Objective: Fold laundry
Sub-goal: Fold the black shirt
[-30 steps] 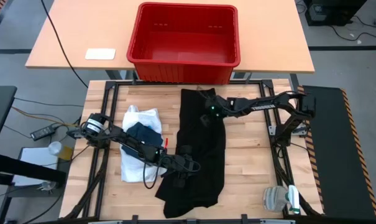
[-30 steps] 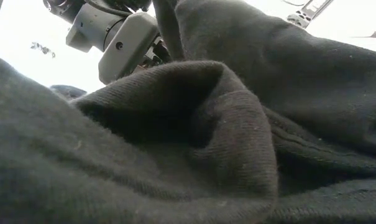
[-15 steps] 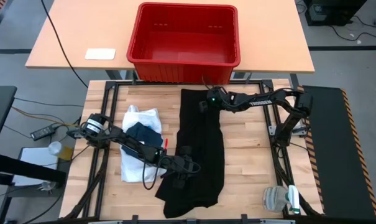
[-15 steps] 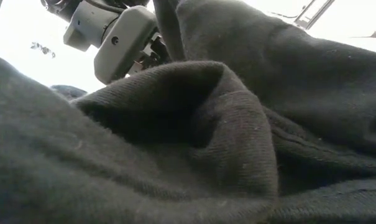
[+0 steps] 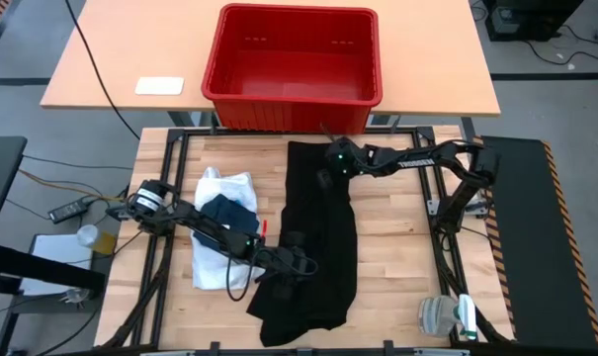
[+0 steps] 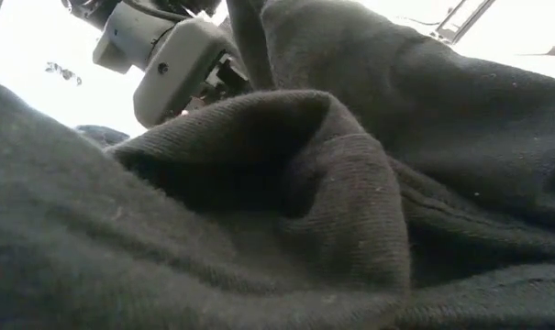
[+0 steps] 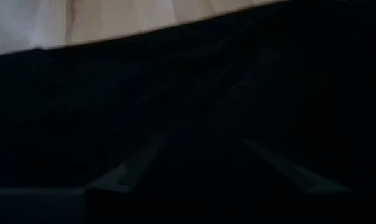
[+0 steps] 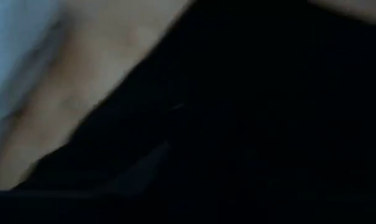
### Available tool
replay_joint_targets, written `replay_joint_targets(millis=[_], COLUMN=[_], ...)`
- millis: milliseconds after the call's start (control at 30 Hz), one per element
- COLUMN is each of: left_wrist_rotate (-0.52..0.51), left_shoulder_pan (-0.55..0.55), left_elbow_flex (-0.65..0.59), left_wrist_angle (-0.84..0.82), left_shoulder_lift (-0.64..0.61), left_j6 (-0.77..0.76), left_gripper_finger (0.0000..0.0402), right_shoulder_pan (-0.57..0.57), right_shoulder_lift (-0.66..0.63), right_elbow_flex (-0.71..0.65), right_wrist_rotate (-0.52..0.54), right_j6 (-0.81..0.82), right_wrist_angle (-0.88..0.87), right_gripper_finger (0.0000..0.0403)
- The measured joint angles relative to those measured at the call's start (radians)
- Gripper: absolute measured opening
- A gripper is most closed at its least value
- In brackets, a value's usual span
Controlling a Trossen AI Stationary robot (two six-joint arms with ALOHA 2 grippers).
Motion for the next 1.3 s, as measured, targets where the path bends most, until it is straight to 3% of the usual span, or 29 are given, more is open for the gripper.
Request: replay_joint_targets(millis=[67,133,233,300,400,467,600,700,933,1133,1300], left_wrist_rotate=[0.000,-0.001,-0.013,-0.088,-0.248,-0.268,-0.159,-0.134,0.052,0.100,0.218], left_shoulder_pan=[0.000,0.000,0.003,0.011,0.072,0.151,0.334,0.444,0.606,0.676,0.775], left_elbow_flex=[0.000,0.000,0.000,0.000,0.002,0.001,0.001,0.000,0.025,0.159,0.199], left_wrist_angle=[-0.063,-0.143,-0.220,-0.234,-0.216,-0.227,-0.231,-0.187,-0.094,-0.325,-0.274], left_shoulder_lift=[-0.039,-0.108,-0.210,-0.251,-0.256,-0.238,-0.178,-0.131,-0.039,-0.049,0.000], left_j6=[-0.001,-0.011,0.005,0.062,0.170,0.191,0.171,0.206,0.283,0.396,0.601], left_gripper_finger=[0.0221,0.0229,0.0232,0.0233,0.0233,0.0233,0.0233,0.0233,0.0233,0.0221,0.0197], right_shoulder_pan=[-0.006,-0.011,-0.012,-0.007,0.032,0.086,0.201,0.279,0.402,0.433,0.397], right_shoulder_lift=[-0.032,-0.079,-0.149,-0.178,-0.195,-0.195,-0.194,-0.203,-0.199,-0.180,-0.180], right_elbow_flex=[0.000,0.000,0.001,0.001,-0.013,-0.045,-0.140,-0.217,-0.394,-0.455,-0.455], right_wrist_rotate=[-0.113,-0.147,-0.044,0.022,0.031,0.024,0.046,0.064,0.068,0.160,0.199], right_j6=[-0.023,-0.031,-0.073,-0.091,-0.095,-0.095,-0.065,-0.046,-0.095,-0.080,-0.133], right_wrist_angle=[-0.008,-0.032,-0.074,-0.114,-0.138,-0.114,-0.026,0.067,0.427,0.520,0.562], right_gripper_finger=[0.0216,0.0236,0.0250,0.0251,0.0246,0.0240,0.0228,0.0219,0.0204,0.0201,0.0200])
